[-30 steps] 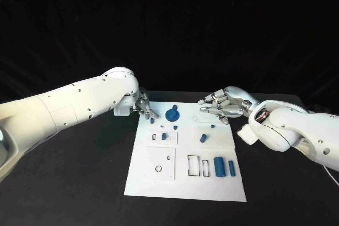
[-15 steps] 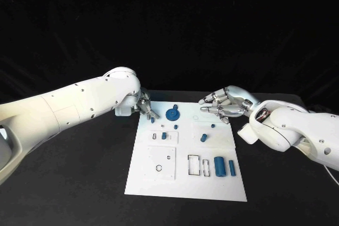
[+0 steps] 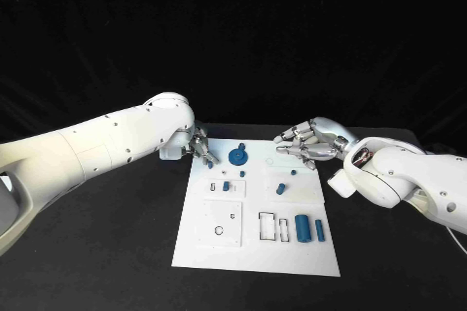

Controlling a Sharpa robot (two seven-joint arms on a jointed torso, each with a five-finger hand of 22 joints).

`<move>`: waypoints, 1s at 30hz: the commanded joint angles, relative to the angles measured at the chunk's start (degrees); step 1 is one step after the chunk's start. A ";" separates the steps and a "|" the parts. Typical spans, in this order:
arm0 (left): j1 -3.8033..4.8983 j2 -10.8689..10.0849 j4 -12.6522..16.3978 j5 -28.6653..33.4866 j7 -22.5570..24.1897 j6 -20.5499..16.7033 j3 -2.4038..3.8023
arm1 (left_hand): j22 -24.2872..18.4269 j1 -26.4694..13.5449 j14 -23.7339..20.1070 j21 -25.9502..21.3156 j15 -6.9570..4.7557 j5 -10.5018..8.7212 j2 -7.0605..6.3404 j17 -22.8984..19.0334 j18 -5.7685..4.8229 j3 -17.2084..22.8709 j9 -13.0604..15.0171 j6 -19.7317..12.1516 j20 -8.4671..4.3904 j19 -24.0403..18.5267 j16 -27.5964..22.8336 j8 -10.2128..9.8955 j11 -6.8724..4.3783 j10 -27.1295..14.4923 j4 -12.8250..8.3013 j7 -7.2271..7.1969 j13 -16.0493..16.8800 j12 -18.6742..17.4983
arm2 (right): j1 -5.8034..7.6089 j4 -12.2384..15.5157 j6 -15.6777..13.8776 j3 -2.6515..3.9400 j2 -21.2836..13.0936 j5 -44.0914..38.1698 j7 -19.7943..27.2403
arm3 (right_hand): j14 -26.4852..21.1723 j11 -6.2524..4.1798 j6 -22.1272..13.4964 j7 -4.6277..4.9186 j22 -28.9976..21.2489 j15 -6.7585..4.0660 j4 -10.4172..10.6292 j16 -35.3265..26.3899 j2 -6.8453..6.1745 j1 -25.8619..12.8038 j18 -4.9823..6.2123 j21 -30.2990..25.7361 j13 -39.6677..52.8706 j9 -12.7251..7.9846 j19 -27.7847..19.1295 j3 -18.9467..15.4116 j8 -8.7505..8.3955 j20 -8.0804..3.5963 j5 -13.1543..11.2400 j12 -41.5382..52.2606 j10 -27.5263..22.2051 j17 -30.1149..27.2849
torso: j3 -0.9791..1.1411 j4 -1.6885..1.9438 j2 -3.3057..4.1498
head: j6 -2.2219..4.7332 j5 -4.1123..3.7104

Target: Assemble the parts on the task board

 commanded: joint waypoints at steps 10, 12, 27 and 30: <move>-0.20 0.12 -0.33 -0.21 0.97 0.92 -0.01 | 5.68 1.99 6.02 0.31 -0.39 0.28 0.48 15.10 0.18 0.27 0.14 0.02 -0.59 1.72 0.14 0.46 0.04 0.50 -0.71 -0.18 0.07 0.33 | -0.04 0.14 0.44 0.00 -0.05 -0.48 0.31 | 1.95 0.00 -0.16 0.24 -0.21 0.13 -0.02 -0.22 0.60 0.16 0.53 -0.37 -0.13 -0.03 -0.53 -0.27 0.25 -0.09 0.25 -0.27 -0.62 -0.17 | 0.00 0.06 0.00 | -0.36 -0.04; -0.21 0.12 -0.35 -0.21 0.97 0.75 -0.02 | 5.69 2.00 6.02 0.32 -0.39 0.29 0.55 15.10 0.18 0.28 0.14 0.01 -0.60 1.73 0.14 0.47 0.04 0.51 -0.68 -0.18 0.08 0.33 | -0.04 0.13 0.50 0.00 -0.09 -0.48 0.26 | 1.95 0.00 -0.16 0.24 -0.21 0.13 -0.02 -0.22 0.60 0.16 0.53 -0.37 -0.13 -0.03 -0.53 -0.27 0.25 -0.09 0.25 -0.27 -0.62 -0.17 | -0.01 0.07 -0.02 | -0.41 -0.03; -0.24 -0.22 -0.17 -0.21 2.57 -2.93 -0.12 | 6.37 12.00 6.02 0.74 -1.08 0.44 3.14 15.10 0.06 6.81 0.03 -1.62 -1.18 2.00 0.14 0.68 -0.75 0.52 -5.78 -0.96 0.16 0.16 | -0.17 -0.43 1.78 -0.05 0.21 -0.46 -0.40 | 1.92 0.01 -0.18 0.25 -0.36 0.14 -0.01 -0.31 0.57 0.13 0.55 -0.48 -0.19 -0.03 -0.58 -0.32 0.26 -0.09 0.25 -0.32 -0.68 -0.26 | 0.01 0.00 -0.03 | -0.59 0.17; -0.27 -0.38 -0.03 -0.02 2.82 -2.88 -0.14 | 6.57 14.29 6.02 0.86 -0.97 0.43 2.19 15.10 0.00 10.70 -0.16 -2.28 -1.27 2.06 0.14 0.45 -0.53 0.39 -7.42 -0.62 -0.10 -0.32 | -0.19 -0.48 1.97 -0.06 0.25 -0.55 -0.63 | 1.91 -0.01 -0.19 0.23 -0.50 0.14 -0.08 -0.36 0.60 0.26 0.57 -0.59 -0.29 -0.03 -0.63 -0.28 0.28 -0.09 0.28 -0.41 -0.75 -0.30 | 0.00 0.04 0.00 | -0.53 0.17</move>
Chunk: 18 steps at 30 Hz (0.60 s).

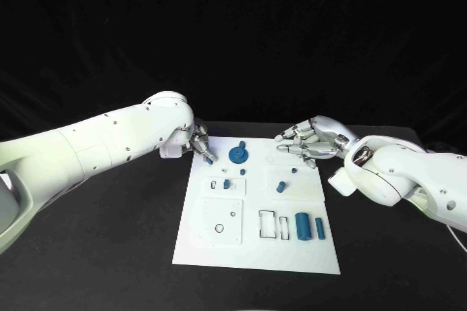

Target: Assemble the parts on the task board

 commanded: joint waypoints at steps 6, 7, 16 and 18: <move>-0.20 -0.90 0.94 1.06 1.94 -1.62 0.09 | 7.00 0.82 6.01 0.36 0.23 0.23 -4.45 15.06 -0.06 12.55 -0.04 -0.41 -0.05 2.29 0.14 0.74 0.06 0.55 -1.95 0.38 -0.38 -0.60 | -0.07 -0.02 1.77 -0.01 0.09 -0.87 -0.73 | 1.88 -0.01 -0.22 0.23 -0.47 0.13 -0.33 -0.48 0.67 0.68 0.62 -0.58 -0.29 -0.02 -0.51 -0.13 0.33 0.12 0.34 -0.54 -0.47 -0.18 | -0.06 -0.08 0.08 | -0.09 -0.03; -0.21 -1.05 1.05 1.20 2.00 -1.76 0.10 | 7.02 0.66 6.01 0.36 0.26 0.24 -4.79 15.06 -0.07 13.12 -0.04 -0.43 -0.04 2.30 0.14 0.77 0.04 0.59 -1.94 0.39 -0.39 -0.60 | -0.07 -0.03 1.83 -0.01 0.09 -0.89 -0.77 | 1.87 -0.01 -0.22 0.23 -0.52 0.13 -0.34 -0.51 0.67 0.69 0.63 -0.61 -0.32 -0.02 -0.54 -0.13 0.33 0.12 0.34 -0.57 -0.50 -0.23 | -0.04 -0.08 0.09 | -0.09 -0.03; -0.25 -3.43 4.17 1.66 2.84 -4.06 0.16 | 7.22 -2.29 6.01 0.35 0.16 0.13 -7.95 15.06 -0.08 20.71 0.19 -0.30 0.02 2.35 0.14 1.71 0.25 1.01 -1.67 0.37 -0.56 -0.54 | -0.09 -0.06 2.15 -0.01 -0.04 -0.95 -0.98 | 1.83 -0.01 -0.23 0.24 -0.74 0.13 -0.36 -0.63 0.66 0.72 0.66 -0.74 -0.39 -0.02 -0.63 -0.13 0.33 0.12 0.34 -0.64 -0.55 -0.36 | -0.03 0.07 -0.01 | 0.07 0.03; -0.25 -4.52 5.76 1.68 3.15 -5.03 0.17 | 7.23 -2.68 6.01 0.32 0.16 0.12 -8.36 15.06 -0.07 21.52 0.23 -0.31 0.02 2.34 0.14 1.85 0.24 1.03 -1.71 0.35 -0.61 -0.55 | -0.10 -0.03 2.10 -0.01 -0.11 -0.96 -1.03 | 1.83 0.00 -0.24 0.25 -0.76 0.13 -0.36 -0.65 0.65 0.72 0.67 -0.76 -0.42 -0.02 -0.64 -0.14 0.33 0.12 0.34 -0.67 -0.58 -0.38 | 0.00 0.04 -0.01 | 0.05 0.14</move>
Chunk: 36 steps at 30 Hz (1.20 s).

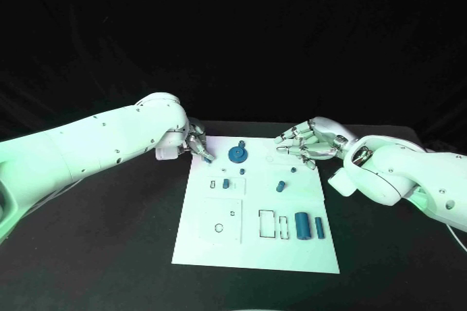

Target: Assemble the parts on the task board

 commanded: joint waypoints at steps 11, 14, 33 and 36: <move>-1.37 -7.64 12.24 0.74 3.48 -8.84 -0.02 | 7.36 -1.04 6.02 0.17 0.11 0.11 -1.72 15.07 -0.09 8.12 0.21 0.11 -0.02 2.40 0.14 0.62 -0.06 0.49 -6.15 0.02 -0.03 -0.14 | -0.06 0.13 0.64 -0.01 -0.30 -0.90 -0.47 | 1.81 0.01 -0.25 0.27 -0.33 0.14 -0.36 -0.33 0.25 0.32 0.71 -0.35 -0.18 -0.02 -0.55 -0.16 0.34 -0.09 0.32 -0.47 -0.65 -0.08 | -0.01 0.22 -0.17 | -0.40 0.27; -2.12 -9.52 14.96 0.71 3.84 -10.45 -0.03 | 7.59 -1.18 6.02 0.39 0.05 0.11 -1.99 15.07 -0.15 8.52 0.22 0.23 -0.05 2.53 0.14 0.73 -0.13 0.80 -6.17 -0.06 0.24 0.10 | -0.06 0.10 -0.05 -0.01 -0.29 -0.92 -0.11 | 1.82 0.01 -0.25 0.27 -0.31 0.14 -0.35 -0.30 0.24 0.31 0.71 -0.34 -0.16 -0.02 -0.54 -0.17 0.34 -0.09 0.32 -0.45 -0.64 -0.04 | 0.01 0.27 -0.20 | -0.46 0.32; -3.83 -12.13 19.55 0.54 3.16 -8.68 -0.03 | 7.95 -1.54 6.02 0.71 -0.07 0.11 -2.54 15.07 -0.24 9.40 0.24 0.49 -0.15 2.72 0.14 0.94 -0.28 1.59 -6.19 -0.20 1.04 0.75 | -0.15 -0.24 -1.92 -0.01 0.55 -0.83 1.09 | 2.00 0.01 -0.14 0.26 0.22 0.14 -0.32 0.20 0.34 0.31 0.60 -0.10 0.26 0.02 -0.24 -0.17 0.44 -0.09 0.35 0.10 -0.25 0.56 | 0.03 0.35 -0.15 | -0.98 0.59; -3.89 -11.91 19.42 0.51 3.03 -8.46 -0.03 | 7.95 -1.54 6.02 0.71 -0.07 0.11 -2.54 15.07 -0.24 9.40 0.24 0.49 -0.15 2.72 0.14 0.94 -0.28 1.59 -6.19 -0.20 1.04 0.75 | -0.15 -0.22 -1.94 -0.01 0.56 -0.83 1.13 | 2.00 0.01 -0.14 0.26 0.22 0.14 -0.32 0.20 0.34 0.31 0.60 -0.10 0.26 0.02 -0.24 -0.17 0.44 -0.09 0.35 0.10 -0.25 0.56 | 0.05 0.25 -0.12 | -0.96 0.60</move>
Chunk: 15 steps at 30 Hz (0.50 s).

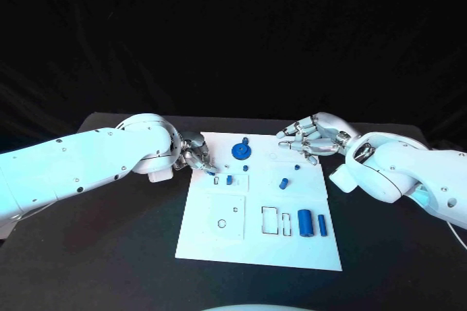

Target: Assemble the parts on the task board

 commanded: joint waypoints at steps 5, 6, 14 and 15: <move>-0.30 0.77 -0.27 0.08 0.06 1.57 -0.02 | 7.96 0.17 6.03 0.23 -0.10 0.18 -0.42 15.09 -0.24 5.69 0.06 0.17 -0.17 2.72 0.14 0.22 0.01 0.53 -5.19 -0.31 0.09 0.11 | -0.05 0.07 -0.32 0.00 -0.02 -0.41 0.83 | 2.00 0.01 -0.14 0.27 0.04 0.14 -0.16 0.19 0.34 0.31 0.60 -0.10 0.01 0.02 -0.04 -0.01 0.21 0.12 0.35 0.34 0.15 0.00 | 0.00 -0.08 0.04 | -0.16 -0.09; -0.36 0.90 -0.36 0.07 0.04 1.65 -0.02 | 7.96 0.17 6.03 0.23 -0.10 0.18 -0.45 15.09 -0.24 5.73 0.06 0.19 -0.17 2.73 0.14 0.23 0.00 0.56 -5.21 -0.32 0.11 0.13 | -0.05 0.07 -0.31 0.00 -0.03 -0.39 0.82 | 2.00 0.01 -0.13 0.27 0.00 0.14 -0.14 0.18 0.36 0.29 0.61 -0.12 -0.02 0.02 -0.05 -0.02 0.21 0.12 0.35 0.32 0.15 -0.02 | 0.00 -0.08 0.04 | -0.16 -0.11; -0.66 1.86 -0.87 -0.35 -0.61 2.21 -0.04 | 7.98 0.18 6.03 0.24 -0.14 0.19 -0.64 15.09 -0.24 6.01 0.05 0.21 -0.20 2.74 0.14 0.26 -0.04 0.64 -5.33 -0.36 0.14 0.16 | -0.05 0.10 -0.16 0.00 -0.09 -0.32 0.73 | 2.00 0.02 -0.12 0.28 -0.11 0.15 -0.10 0.14 0.39 0.25 0.62 -0.20 -0.08 0.02 -0.07 -0.03 0.23 0.12 0.37 0.28 0.14 -0.06 | -0.01 -0.09 0.04 | -0.16 -0.17; -0.67 1.93 -0.91 -0.41 -0.79 2.43 -0.04 | 7.98 0.18 6.03 0.24 -0.14 0.19 -0.64 15.09 -0.24 6.01 0.05 0.21 -0.20 2.74 0.14 0.26 -0.04 0.64 -5.33 -0.36 0.14 0.16 | -0.05 0.10 -0.14 0.00 -0.10 -0.31 0.71 | 2.00 0.02 -0.12 0.28 -0.11 0.15 -0.10 0.14 0.39 0.25 0.62 -0.20 -0.08 0.02 -0.07 -0.03 0.23 0.12 0.37 0.28 0.14 -0.06 | -0.01 -0.11 0.04 | -0.17 -0.16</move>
